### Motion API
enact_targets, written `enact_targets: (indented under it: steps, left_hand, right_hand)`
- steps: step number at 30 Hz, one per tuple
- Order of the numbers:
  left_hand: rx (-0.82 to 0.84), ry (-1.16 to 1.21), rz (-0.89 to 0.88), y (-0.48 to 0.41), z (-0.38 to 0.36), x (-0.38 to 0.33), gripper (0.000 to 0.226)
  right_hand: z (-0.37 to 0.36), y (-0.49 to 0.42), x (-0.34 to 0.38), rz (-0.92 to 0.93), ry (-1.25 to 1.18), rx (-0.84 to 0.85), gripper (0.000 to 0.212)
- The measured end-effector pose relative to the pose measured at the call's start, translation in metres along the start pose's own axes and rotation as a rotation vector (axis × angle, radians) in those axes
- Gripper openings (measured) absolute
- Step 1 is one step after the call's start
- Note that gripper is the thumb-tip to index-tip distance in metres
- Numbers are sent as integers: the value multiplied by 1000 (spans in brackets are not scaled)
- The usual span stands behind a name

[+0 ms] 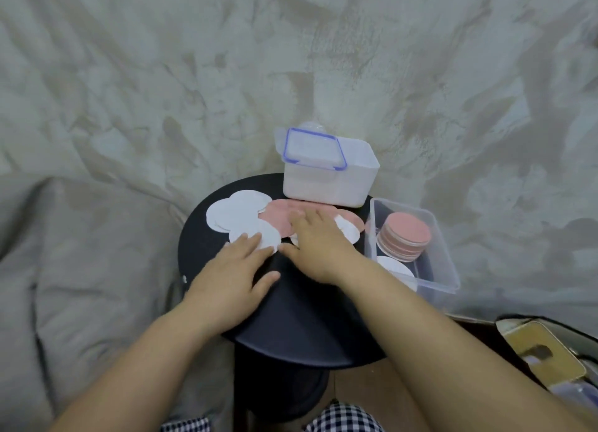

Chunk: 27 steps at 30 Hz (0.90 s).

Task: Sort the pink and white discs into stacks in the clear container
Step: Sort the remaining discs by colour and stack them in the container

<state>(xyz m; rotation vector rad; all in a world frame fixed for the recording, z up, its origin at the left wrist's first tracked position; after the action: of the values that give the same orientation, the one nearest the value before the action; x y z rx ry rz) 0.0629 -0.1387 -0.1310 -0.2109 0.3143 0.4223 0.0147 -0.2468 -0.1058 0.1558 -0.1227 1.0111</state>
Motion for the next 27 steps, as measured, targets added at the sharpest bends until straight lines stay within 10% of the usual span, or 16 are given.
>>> enact_targets:
  steps: [10,19,27]
  left_hand:
    - [-160,52,-89,29,11,-5,72]
    - [-243,48,-183,57,13,-11,47]
    - [-295,27,-406,84,10,-14,40]
  right_hand:
    - [-6,59,-7,128,-165,-268,32]
    - [-20,97,-5,165,-97,-131,60]
    - [-27,144,-17,231,-344,-337,51]
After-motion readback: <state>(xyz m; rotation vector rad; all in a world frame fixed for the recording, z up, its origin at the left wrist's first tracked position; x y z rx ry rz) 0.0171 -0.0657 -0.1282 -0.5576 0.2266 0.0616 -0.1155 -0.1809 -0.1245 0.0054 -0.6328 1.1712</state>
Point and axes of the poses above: each hand's wrist, its own y-axis away from the middle knuckle, its own z-axis out of the back of the hand, x = y × z, the point moved 8 cm from there along -y, towards the middle knuckle, and after that the axes turned 5 degrees about -z, right-handed, at the moved point
